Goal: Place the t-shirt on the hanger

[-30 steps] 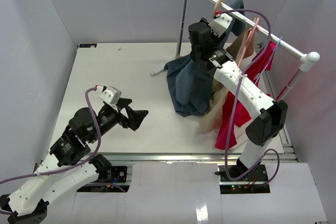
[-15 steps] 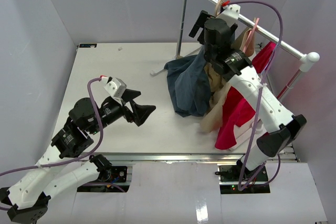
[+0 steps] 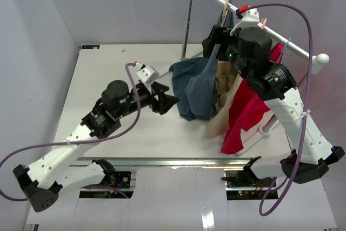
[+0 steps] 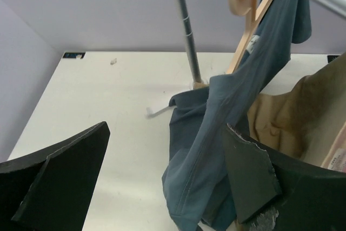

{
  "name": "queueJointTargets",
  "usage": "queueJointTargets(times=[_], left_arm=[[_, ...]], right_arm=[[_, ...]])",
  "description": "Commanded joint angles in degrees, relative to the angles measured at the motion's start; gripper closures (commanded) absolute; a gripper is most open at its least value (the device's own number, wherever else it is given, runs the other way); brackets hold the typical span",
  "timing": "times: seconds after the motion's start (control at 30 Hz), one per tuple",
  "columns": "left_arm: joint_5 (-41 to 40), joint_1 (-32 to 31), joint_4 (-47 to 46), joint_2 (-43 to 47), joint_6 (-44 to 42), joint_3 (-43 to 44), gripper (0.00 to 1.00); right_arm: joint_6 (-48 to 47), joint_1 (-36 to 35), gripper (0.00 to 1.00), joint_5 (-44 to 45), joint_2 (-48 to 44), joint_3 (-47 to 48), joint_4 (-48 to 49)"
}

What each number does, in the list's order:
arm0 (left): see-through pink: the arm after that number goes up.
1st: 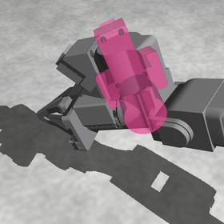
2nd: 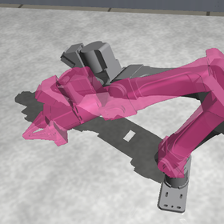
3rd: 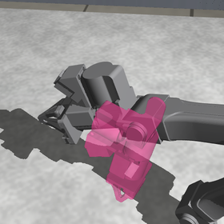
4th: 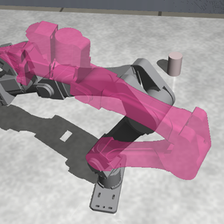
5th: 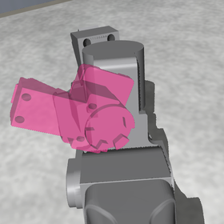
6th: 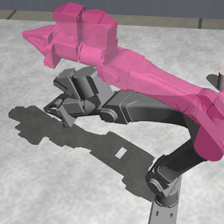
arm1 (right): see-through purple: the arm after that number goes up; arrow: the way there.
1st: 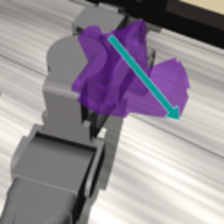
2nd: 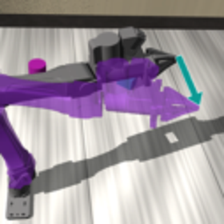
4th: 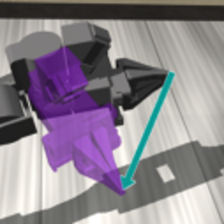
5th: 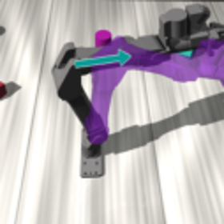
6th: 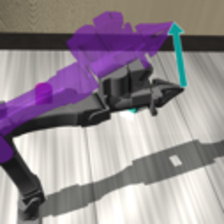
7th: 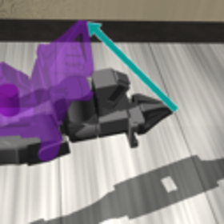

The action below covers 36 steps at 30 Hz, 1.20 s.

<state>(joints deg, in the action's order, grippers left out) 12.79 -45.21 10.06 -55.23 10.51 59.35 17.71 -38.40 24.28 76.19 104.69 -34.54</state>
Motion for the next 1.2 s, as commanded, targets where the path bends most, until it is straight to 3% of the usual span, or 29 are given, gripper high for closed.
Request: queueJointTargets(times=[0.0,0.2,0.4,0.47,0.5,0.67,0.7,0.9,1.17], left_arm=[[9.7,0.1,-6.8,-9.5,-3.1,3.6,0.31],[11.5,0.1,-17.1,-18.5,-7.3,2.2,0.29],[11.2,0.1,-21.2,-25.8,-12.9,5.3,0.21],[11.9,0.1,-21.2,-28.4,-13.5,7.3,0.22],[12.1,0.1,-21.2,-29.5,-13.8,8.3,0.25],[6.0,0.1,-19.8,-32.7,-14.8,10.8,0.90],[5.1,0.2,-18.4,-33.0,-15.0,11.9,0.99],[-6.1,1.1,-17.4,-29.3,-16.0,11.8,1.00],[0.2,10.9,-14.2,-25.9,-6.8,15.1,1.00]], right_arm=[[-3.1,-0.2,0.10,-4.3,-4.4,-1.4,-2.7],[-3.5,-0.2,0.10,-8.9,-8.7,-2.7,-1.1],[-5.1,-0.2,0.10,-9.5,-8.8,-1.0,-1.3],[-5.4,-0.2,0.10,-9.8,-8.8,-0.1,-1.5],[-5.5,-0.2,0.10,-10.0,-8.8,0.1,-1.6],[-5.5,-0.2,0.10,-11.2,-11.0,-2.0,0.4],[-5.7,-0.2,0.10,-11.2,-11.7,-2.8,0.4],[-6.6,-0.2,0.10,-9.4,-16.3,-9.9,2.6],[-7.8,-0.2,0.10,-7.5,-19.9,-14.8,4.5]])
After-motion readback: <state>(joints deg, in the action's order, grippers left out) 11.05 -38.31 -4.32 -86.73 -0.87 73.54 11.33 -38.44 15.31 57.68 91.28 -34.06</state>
